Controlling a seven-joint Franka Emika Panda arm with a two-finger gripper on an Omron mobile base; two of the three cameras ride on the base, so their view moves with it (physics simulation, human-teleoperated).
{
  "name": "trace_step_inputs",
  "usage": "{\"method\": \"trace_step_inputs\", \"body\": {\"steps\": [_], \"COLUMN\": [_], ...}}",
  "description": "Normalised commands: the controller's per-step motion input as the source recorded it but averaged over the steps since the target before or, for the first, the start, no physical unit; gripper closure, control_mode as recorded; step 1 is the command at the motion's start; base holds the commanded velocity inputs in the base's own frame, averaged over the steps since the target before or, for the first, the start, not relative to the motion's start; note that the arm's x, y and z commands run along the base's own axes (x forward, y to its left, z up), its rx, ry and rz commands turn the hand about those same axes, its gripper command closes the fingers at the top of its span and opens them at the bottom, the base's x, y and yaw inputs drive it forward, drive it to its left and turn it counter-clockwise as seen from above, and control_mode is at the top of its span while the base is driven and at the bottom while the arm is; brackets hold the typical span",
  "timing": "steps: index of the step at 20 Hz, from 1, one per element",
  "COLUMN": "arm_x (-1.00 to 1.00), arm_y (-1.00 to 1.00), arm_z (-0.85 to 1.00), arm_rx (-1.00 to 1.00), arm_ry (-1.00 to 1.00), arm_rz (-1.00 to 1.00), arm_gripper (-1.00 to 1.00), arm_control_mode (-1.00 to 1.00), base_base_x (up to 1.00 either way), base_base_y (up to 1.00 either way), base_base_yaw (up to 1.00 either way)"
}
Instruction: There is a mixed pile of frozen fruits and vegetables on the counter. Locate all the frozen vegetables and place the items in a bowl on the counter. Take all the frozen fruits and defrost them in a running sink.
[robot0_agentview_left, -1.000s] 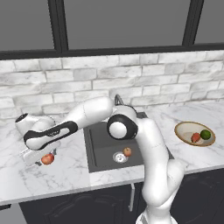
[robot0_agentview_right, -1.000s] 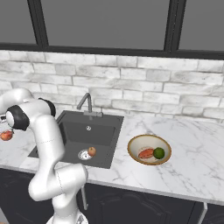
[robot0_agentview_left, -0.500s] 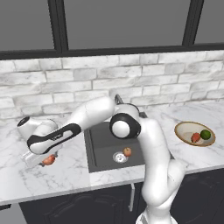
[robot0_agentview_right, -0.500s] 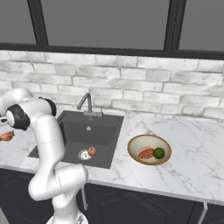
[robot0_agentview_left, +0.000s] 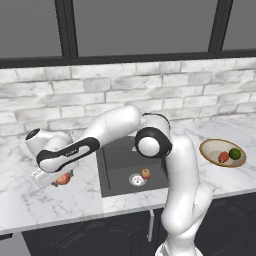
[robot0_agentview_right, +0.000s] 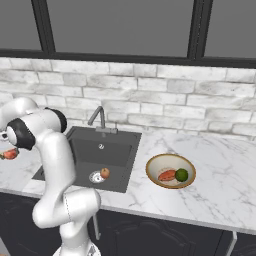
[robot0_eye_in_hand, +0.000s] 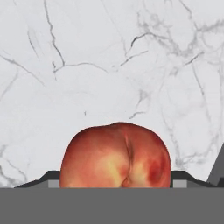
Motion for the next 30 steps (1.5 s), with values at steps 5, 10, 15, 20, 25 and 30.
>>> {"method": "trace_step_inputs", "body": {"steps": [5, 10, 15, 20, 25, 30], "arm_x": [0.15, 0.01, 0.0, 0.0, -0.01, 0.11], "arm_y": [-0.61, -0.63, -0.69, -0.65, -0.55, -0.47], "arm_z": [0.39, 0.1, 0.01, 0.05, 0.21, -0.04], "arm_rx": [0.0, -0.02, -0.02, -0.01, 0.02, 0.07], "arm_ry": [0.02, 0.02, 0.03, 0.01, -0.01, -0.04], "arm_rz": [-0.02, -0.03, -0.1, -0.11, -0.08, -0.01], "arm_gripper": [1.0, 1.0, 1.0, 1.0, 1.0, 1.0], "arm_control_mode": [-1.0, -1.0, -1.0, -1.0, -1.0, -1.0], "base_base_x": [0.0, 0.0, 0.0, 0.0, 0.0, 0.0], "base_base_y": [0.0, 0.0, 0.0, 0.0, 0.0, 0.0], "base_base_yaw": [0.0, 0.0, 0.0, 0.0, 0.0, 0.0]}}
